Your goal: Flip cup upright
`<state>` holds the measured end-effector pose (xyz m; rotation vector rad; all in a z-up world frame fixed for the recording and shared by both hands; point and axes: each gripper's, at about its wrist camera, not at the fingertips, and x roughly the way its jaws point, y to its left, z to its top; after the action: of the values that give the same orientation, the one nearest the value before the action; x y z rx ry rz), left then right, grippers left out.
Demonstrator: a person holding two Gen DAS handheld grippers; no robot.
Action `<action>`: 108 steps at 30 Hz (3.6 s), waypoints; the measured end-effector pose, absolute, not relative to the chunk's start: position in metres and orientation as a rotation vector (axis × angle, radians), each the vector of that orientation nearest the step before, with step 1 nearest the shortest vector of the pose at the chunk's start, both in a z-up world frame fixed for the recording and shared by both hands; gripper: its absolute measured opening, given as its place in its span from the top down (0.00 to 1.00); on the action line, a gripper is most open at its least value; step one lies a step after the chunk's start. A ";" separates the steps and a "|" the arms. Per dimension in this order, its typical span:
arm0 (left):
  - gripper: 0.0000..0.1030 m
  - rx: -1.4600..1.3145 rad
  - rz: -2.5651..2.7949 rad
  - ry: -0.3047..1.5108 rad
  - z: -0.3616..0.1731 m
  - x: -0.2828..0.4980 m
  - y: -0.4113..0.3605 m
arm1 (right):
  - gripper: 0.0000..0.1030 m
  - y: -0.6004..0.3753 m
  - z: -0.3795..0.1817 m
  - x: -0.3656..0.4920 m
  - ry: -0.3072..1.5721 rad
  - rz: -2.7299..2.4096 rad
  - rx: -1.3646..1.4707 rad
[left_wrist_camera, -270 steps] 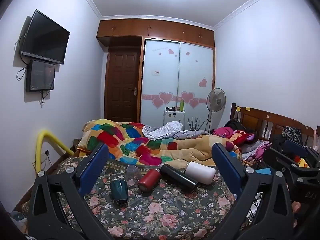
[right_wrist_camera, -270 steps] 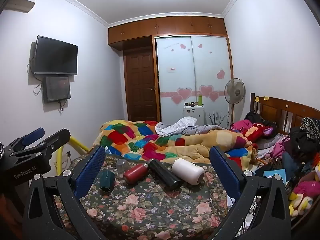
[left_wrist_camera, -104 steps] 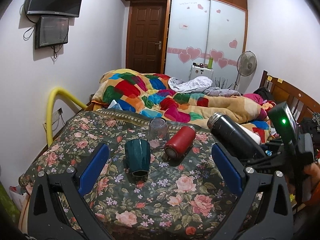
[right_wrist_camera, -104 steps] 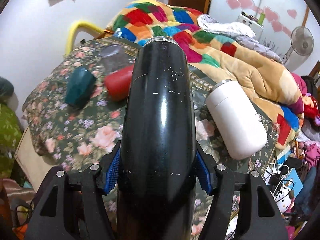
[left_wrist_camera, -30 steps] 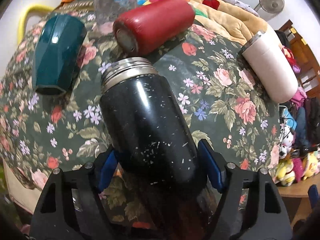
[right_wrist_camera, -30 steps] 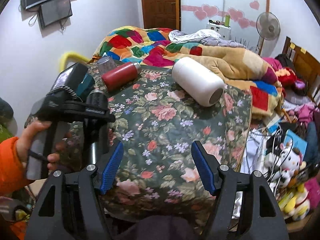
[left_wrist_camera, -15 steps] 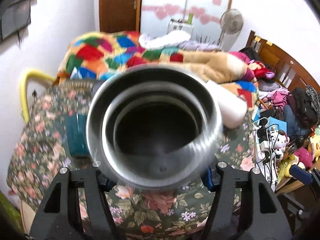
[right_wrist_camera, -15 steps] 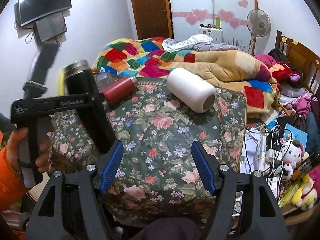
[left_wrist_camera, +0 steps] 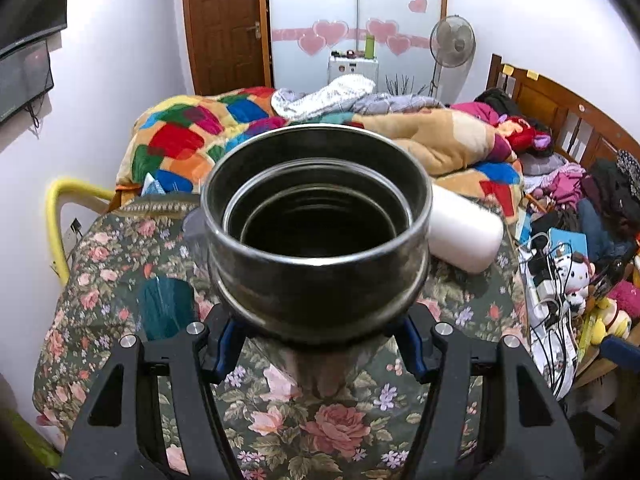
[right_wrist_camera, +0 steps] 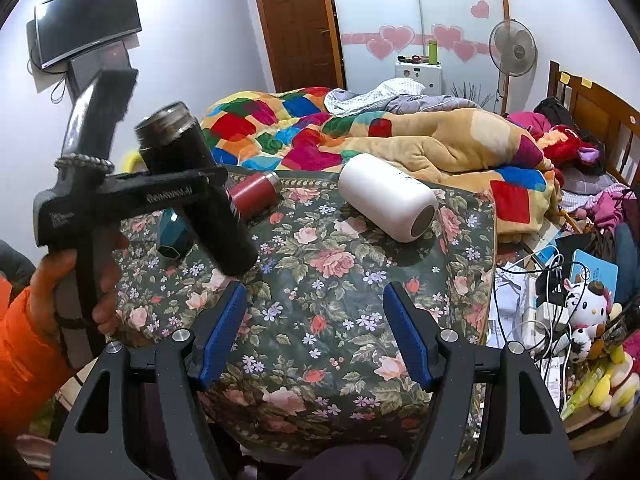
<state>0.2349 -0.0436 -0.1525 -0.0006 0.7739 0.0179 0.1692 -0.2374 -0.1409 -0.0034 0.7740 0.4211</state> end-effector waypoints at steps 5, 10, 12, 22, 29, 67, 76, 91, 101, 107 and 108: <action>0.38 0.013 0.010 0.801 -0.168 0.226 -0.049 | 0.34 -0.233 -0.144 0.170 0.792 0.431 -0.008; 0.38 0.016 -0.003 0.820 -0.174 0.222 -0.051 | 0.34 -0.229 -0.144 0.168 0.794 0.436 -0.014; 0.38 0.020 -0.005 0.823 -0.174 0.220 -0.051 | 0.34 -0.227 -0.143 0.167 0.794 0.436 -0.016; 0.33 0.032 -0.045 0.838 -0.159 0.197 -0.048 | 0.34 -0.217 -0.125 0.153 0.759 0.438 -0.025; 0.30 0.018 -0.066 0.669 -0.103 0.135 -0.041 | 0.34 -0.212 -0.086 0.128 0.642 0.439 -0.020; 0.00 -0.048 0.013 0.155 0.006 -0.041 -0.012 | 0.00 -0.199 -0.004 0.015 0.196 0.305 0.023; 0.00 -0.046 0.008 0.160 0.005 -0.040 -0.013 | 0.00 -0.198 -0.005 0.012 0.209 0.306 0.026; 0.00 -0.039 0.006 0.171 0.003 -0.037 -0.014 | 0.00 -0.197 -0.005 0.013 0.221 0.309 0.032; 0.00 -0.039 0.008 0.173 0.002 -0.034 -0.015 | 0.00 -0.197 -0.005 0.014 0.222 0.309 0.033; 0.00 -0.040 0.006 0.174 0.002 -0.034 -0.014 | 0.00 -0.196 -0.005 0.014 0.222 0.308 0.033; 0.00 -0.040 0.006 0.174 0.002 -0.034 -0.014 | 0.00 -0.196 -0.005 0.014 0.222 0.308 0.033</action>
<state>-0.0343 -0.0142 0.0020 -0.0397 0.1739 0.0060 0.0136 -0.1963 -0.0045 0.0326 0.2221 0.3078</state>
